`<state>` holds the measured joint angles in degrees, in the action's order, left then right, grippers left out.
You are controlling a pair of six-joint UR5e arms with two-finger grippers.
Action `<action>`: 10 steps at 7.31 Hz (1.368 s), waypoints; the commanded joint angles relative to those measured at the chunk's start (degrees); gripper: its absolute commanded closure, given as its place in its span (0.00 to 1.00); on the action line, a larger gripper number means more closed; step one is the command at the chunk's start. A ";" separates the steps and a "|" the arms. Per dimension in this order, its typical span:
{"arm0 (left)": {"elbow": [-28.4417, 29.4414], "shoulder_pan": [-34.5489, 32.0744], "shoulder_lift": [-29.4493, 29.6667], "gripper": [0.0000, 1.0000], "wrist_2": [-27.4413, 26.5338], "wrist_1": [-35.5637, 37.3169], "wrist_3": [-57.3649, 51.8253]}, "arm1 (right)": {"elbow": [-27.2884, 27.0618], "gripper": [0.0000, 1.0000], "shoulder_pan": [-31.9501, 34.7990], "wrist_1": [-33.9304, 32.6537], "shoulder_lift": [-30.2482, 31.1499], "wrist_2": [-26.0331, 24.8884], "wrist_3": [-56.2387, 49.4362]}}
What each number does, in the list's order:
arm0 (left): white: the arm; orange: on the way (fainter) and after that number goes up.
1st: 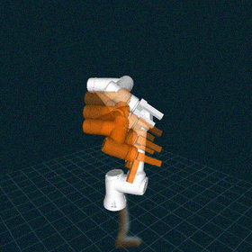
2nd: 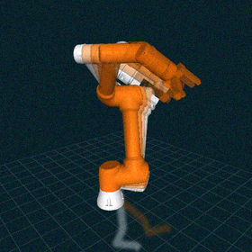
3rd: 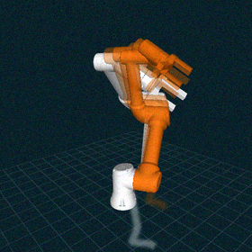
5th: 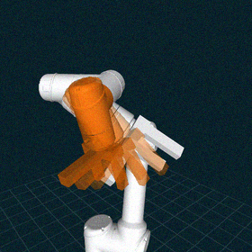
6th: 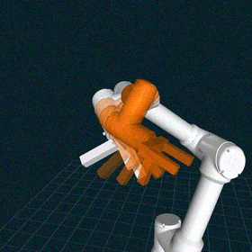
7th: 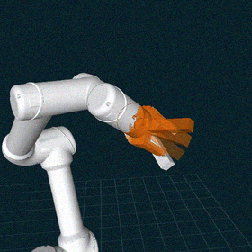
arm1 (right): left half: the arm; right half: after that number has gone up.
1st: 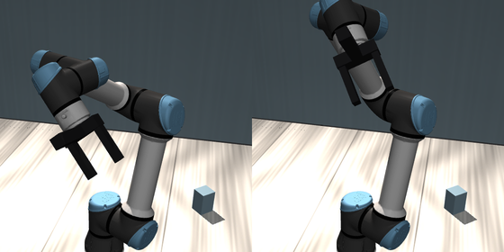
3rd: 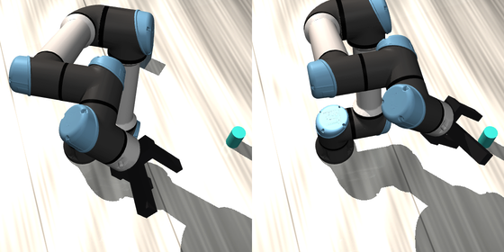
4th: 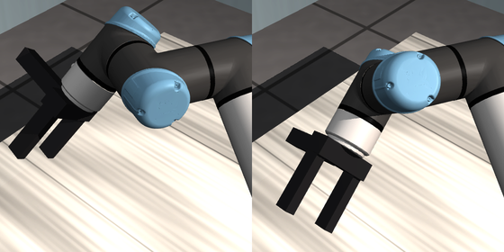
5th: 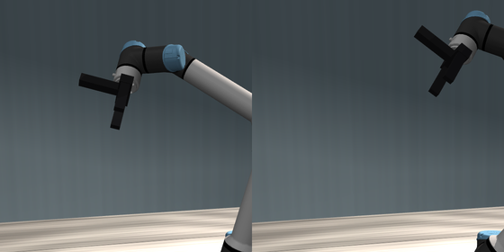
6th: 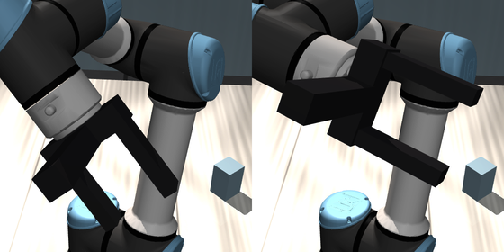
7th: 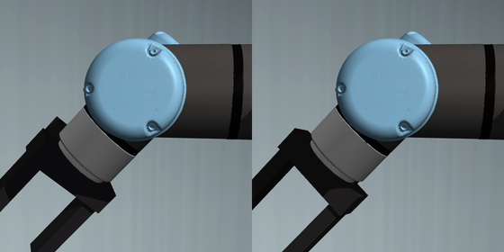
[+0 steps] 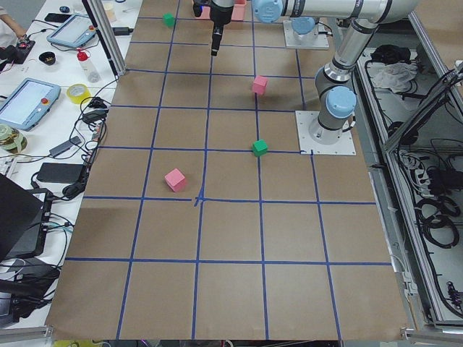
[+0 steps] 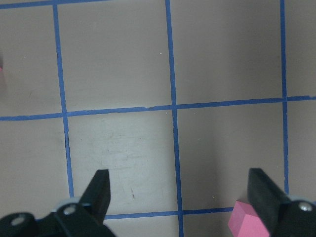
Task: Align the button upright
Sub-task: 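Lift the switch out of the bin and set it on the table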
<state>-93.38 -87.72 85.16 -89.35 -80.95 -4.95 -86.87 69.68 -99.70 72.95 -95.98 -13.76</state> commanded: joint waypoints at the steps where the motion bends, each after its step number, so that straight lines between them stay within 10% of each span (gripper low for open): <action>1: 0.04 0.00 0.00 0.00 -0.03 0.00 0.03 | 2.74 1.00 8.07 0.47 -2.80 0.35 6.26; 10: -0.05 0.09 0.00 0.00 -0.03 0.00 -0.14 | 20.67 1.00 30.24 -3.84 -22.84 11.33 28.26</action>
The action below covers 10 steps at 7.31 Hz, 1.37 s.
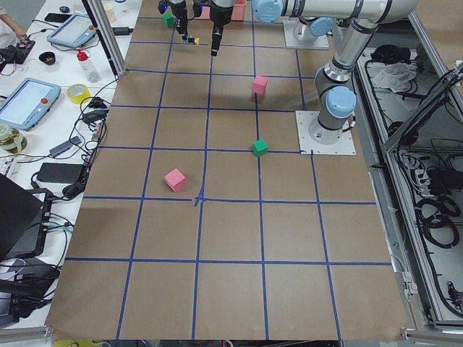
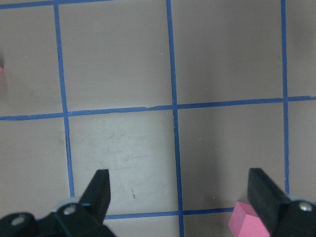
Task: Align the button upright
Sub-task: 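Lift the switch out of the bin and set it on the table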
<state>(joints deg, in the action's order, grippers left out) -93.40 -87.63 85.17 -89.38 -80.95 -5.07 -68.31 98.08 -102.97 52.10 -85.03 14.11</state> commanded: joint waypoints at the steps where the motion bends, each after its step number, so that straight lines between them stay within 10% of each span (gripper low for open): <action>1: -0.02 0.00 0.00 0.00 0.00 0.00 -0.12 | 3.86 1.00 3.24 -0.57 -3.57 2.39 2.83; 10: 0.06 -0.09 -0.44 0.00 0.00 -0.09 0.14 | 5.29 1.00 8.61 -3.65 -9.30 4.52 4.78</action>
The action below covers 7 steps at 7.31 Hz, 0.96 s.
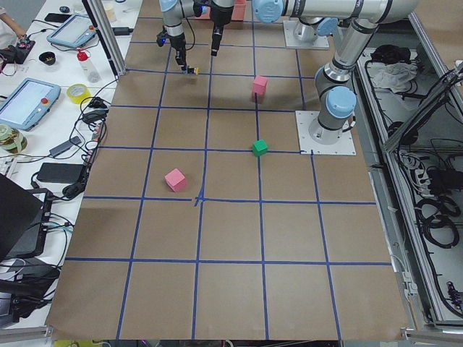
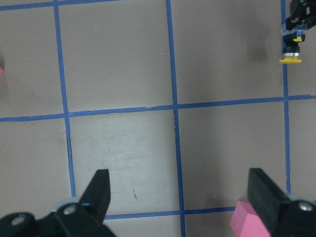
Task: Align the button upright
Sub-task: 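Lift the switch out of the bin and set it on the table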
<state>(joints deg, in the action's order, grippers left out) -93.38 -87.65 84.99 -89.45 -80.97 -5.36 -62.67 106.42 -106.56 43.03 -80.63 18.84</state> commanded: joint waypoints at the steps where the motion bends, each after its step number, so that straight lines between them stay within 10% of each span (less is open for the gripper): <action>1: -0.05 0.02 -0.35 0.00 0.07 -0.07 0.44 | -1.92 1.00 0.54 -0.14 -0.14 0.12 -0.03; 2: -0.05 0.02 -0.35 0.00 -0.02 -0.07 0.44 | -3.24 0.96 0.63 -1.01 0.12 0.12 -0.29; 3: -0.14 0.11 -0.52 0.00 -0.02 -0.76 0.44 | -3.51 0.40 0.63 -2.32 0.21 0.12 -0.47; 4: -0.05 0.11 -0.52 0.00 -0.02 -0.77 0.44 | -3.52 0.07 0.63 -2.77 0.91 0.12 -0.38; 7: -0.05 -0.15 -0.17 0.00 0.15 -0.77 0.44 | -4.39 0.00 0.46 1.50 6.51 -2.15 -0.73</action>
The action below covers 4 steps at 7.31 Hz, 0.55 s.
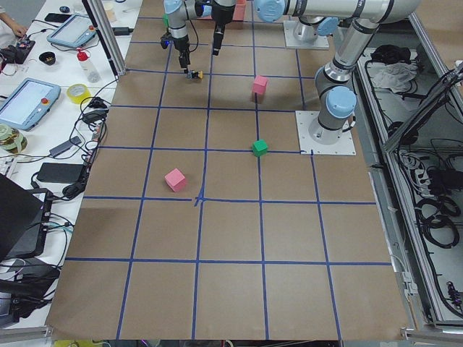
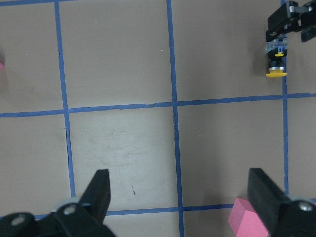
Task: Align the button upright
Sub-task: 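Withdraw the right gripper while the left arm reaches over the switch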
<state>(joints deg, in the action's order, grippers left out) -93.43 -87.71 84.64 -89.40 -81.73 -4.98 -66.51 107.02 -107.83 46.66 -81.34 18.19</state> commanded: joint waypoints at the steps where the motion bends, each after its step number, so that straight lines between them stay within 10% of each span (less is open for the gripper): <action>1: -0.08 -0.09 0.52 0.00 0.10 0.16 0.06 | -0.81 0.00 -0.75 4.80 5.60 -6.59 -0.17; 4: -1.39 -3.33 2.28 0.00 0.01 1.39 5.04 | -9.22 0.00 -8.45 4.39 14.21 -10.53 -2.70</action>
<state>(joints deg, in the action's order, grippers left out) -93.85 -89.39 86.25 -89.26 -80.96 -2.88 -71.33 102.69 -103.04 56.51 -92.13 16.96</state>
